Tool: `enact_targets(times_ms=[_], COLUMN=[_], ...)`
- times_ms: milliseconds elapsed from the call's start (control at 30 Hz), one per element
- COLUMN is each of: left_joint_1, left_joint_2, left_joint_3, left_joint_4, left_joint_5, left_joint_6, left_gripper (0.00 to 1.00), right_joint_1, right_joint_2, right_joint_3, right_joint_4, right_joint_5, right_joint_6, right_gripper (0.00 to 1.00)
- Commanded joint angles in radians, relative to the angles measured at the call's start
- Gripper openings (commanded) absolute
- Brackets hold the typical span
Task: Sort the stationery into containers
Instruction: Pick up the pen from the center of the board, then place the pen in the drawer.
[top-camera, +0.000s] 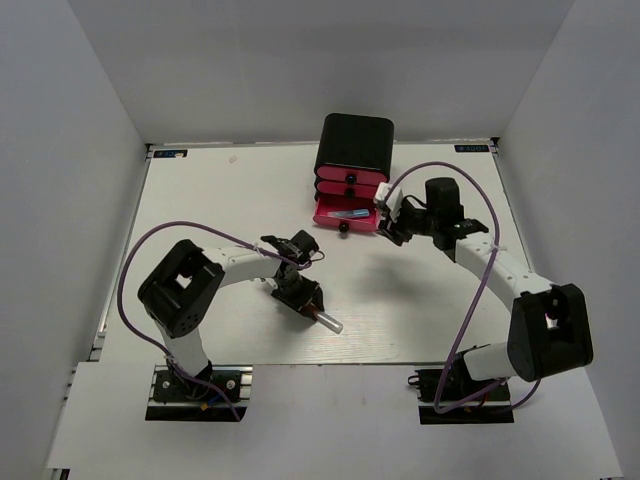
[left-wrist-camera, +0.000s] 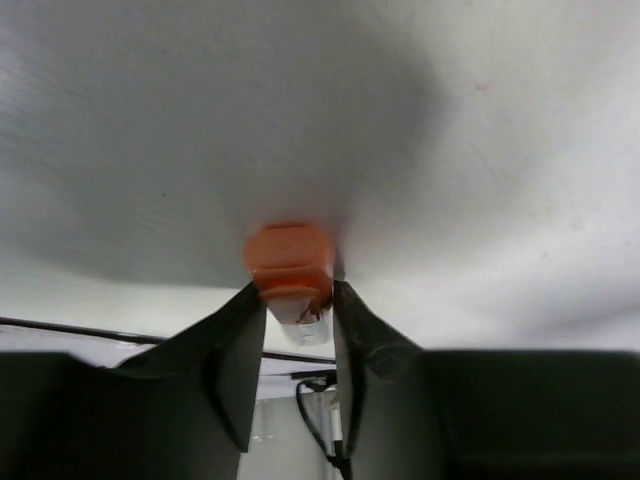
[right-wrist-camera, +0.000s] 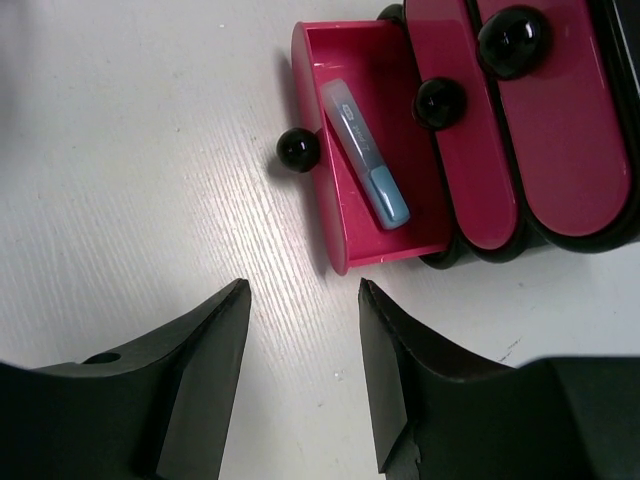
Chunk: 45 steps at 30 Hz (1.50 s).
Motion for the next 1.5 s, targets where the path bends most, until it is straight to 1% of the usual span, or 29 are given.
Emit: enact_targets(times_ms=[0,100,167,200,233,267,300,367,400,433,500,567,600,633,667,700,767,833,1000,1167,1267,1333,1367,1433,1467], left_joint_1=[-0.006,0.006,0.016,0.025,0.025,0.025,0.025,0.037,0.046,0.046,0.066,0.077,0.086,0.086,0.095,0.105,0.105,0.117,0.135,0.145,0.154,0.154,0.154,0.154,0.154], left_joint_2=[0.014,0.003,-0.006,-0.017,-0.017,-0.026,-0.026,-0.008,0.001,0.012,0.035,0.072,0.084,0.098,0.119,0.129,0.144,0.156,0.186,0.235,0.244,0.256,0.271,0.287,0.296], left_joint_3=[-0.009,0.012,0.040,0.049,0.078,0.095,0.113,0.182,0.207,0.257,0.305,0.373,0.396,0.437,0.468,0.468,0.494,0.521,0.531,0.563,0.554,0.554,0.574,0.583,0.594], left_joint_4=[0.051,0.075,0.086,0.104,0.117,0.133,0.146,0.169,0.169,0.178,0.192,0.204,0.213,0.213,0.232,0.232,0.262,0.305,0.417,0.456,0.505,0.505,0.494,0.471,0.461], left_joint_5=[-0.094,-0.157,-0.191,-0.223,-0.244,-0.281,-0.295,-0.318,-0.318,-0.330,-0.331,-0.331,-0.331,-0.320,-0.320,-0.320,-0.320,-0.332,-0.357,-0.357,-0.357,-0.357,-0.357,-0.357,-0.346], left_joint_6=[-0.005,0.035,0.071,0.085,0.101,0.125,0.142,0.179,0.188,0.188,0.200,0.200,0.210,0.210,0.210,0.210,0.210,0.178,0.118,0.059,0.018,0.007,0.007,0.007,0.007], left_gripper=[0.39,0.31,0.29,0.26,0.26,0.24,0.22,0.21,0.20,0.20,0.18,0.16,0.16,0.15,0.15,0.15,0.15,0.15,0.13,0.13,0.13,0.15,0.17,0.21,0.26], right_joint_1=[-0.017,-0.026,-0.033,-0.033,-0.040,-0.041,-0.038,-0.044,-0.046,-0.052,-0.055,-0.061,-0.063,-0.067,-0.069,-0.069,-0.075,-0.075,-0.081,-0.083,-0.083,-0.083,-0.086,-0.086,-0.084], right_joint_2=[-0.036,-0.043,-0.051,-0.050,-0.056,-0.065,-0.066,-0.082,-0.089,-0.093,-0.109,-0.120,-0.135,-0.142,-0.158,-0.159,-0.178,-0.185,-0.189,-0.191,-0.195,-0.197,-0.200,-0.198,-0.201], right_joint_3=[-0.018,-0.026,-0.033,-0.044,-0.047,-0.050,-0.067,-0.091,-0.095,-0.101,-0.119,-0.142,-0.148,-0.154,-0.173,-0.181,-0.191,-0.202,-0.217,-0.224,-0.228,-0.233,-0.231,-0.236,-0.234], right_joint_4=[0.031,0.031,0.028,0.028,0.019,0.017,0.017,0.022,0.025,0.025,0.034,0.043,0.054,0.056,0.065,0.062,0.062,0.065,0.066,0.065,0.065,0.063,0.062,0.062,0.065], right_joint_5=[-0.036,-0.045,-0.050,-0.056,-0.059,-0.059,-0.061,-0.062,-0.065,-0.065,-0.070,-0.059,-0.056,-0.055,-0.050,-0.047,-0.044,-0.044,-0.041,-0.044,-0.044,-0.044,-0.045,-0.041,-0.042], right_joint_6=[0.013,0.018,0.023,0.026,0.024,0.024,0.026,0.032,0.039,0.043,0.059,0.082,0.085,0.086,0.086,0.087,0.084,0.086,0.082,0.079,0.079,0.078,0.079,0.076,0.078], right_gripper=[0.54,0.54,0.54,0.55,0.63,0.69,0.71,0.71,0.69,0.67,0.52,0.30,0.14,0.08,0.05,0.04,0.04,0.04,0.04,0.04,0.05,0.07,0.07,0.11,0.18])
